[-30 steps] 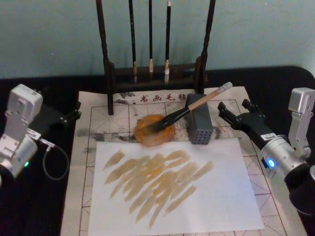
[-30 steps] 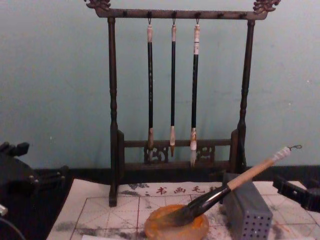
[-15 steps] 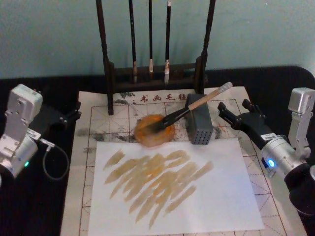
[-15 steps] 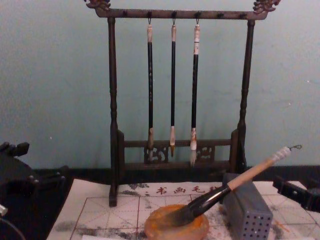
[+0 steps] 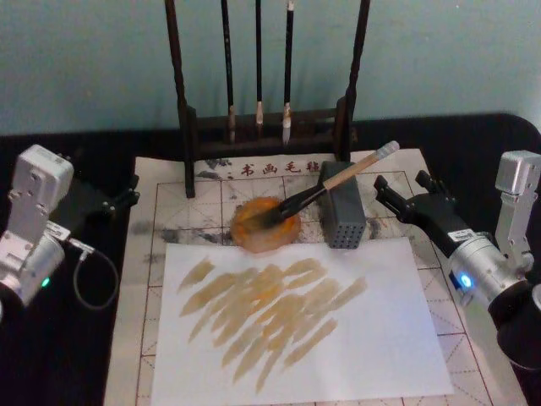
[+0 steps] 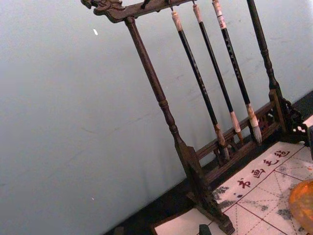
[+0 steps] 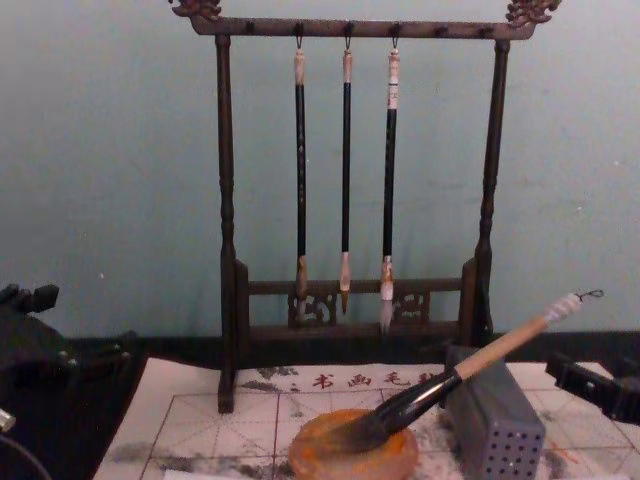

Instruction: Pick up the brush from the inkstone, write on the paper, then place the brush back to its original position.

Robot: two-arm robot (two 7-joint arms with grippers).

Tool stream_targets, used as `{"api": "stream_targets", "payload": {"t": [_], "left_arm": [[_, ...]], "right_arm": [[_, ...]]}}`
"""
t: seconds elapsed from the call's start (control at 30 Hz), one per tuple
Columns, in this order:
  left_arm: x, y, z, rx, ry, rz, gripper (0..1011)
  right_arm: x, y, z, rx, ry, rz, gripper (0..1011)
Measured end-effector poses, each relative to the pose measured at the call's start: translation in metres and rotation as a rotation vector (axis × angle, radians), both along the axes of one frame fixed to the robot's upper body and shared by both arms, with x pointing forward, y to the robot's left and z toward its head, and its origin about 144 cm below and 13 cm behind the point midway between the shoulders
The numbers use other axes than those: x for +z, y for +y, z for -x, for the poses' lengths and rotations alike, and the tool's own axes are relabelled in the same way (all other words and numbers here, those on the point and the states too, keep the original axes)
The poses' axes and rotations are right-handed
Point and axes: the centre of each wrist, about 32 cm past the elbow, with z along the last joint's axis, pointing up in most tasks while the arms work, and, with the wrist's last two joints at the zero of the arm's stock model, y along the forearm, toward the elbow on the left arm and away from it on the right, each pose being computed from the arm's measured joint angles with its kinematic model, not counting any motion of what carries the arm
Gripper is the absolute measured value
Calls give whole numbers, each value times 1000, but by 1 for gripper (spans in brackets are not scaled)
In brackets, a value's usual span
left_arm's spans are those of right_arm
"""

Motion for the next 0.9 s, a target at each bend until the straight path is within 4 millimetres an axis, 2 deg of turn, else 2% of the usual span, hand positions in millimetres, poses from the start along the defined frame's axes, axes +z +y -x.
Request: {"api": "stream_targets", "payload": {"t": [0.9], "left_arm": [[0, 0, 0, 0, 0, 0, 1001]], "right_arm": [[0, 0, 0, 0, 0, 0, 1000]]}}
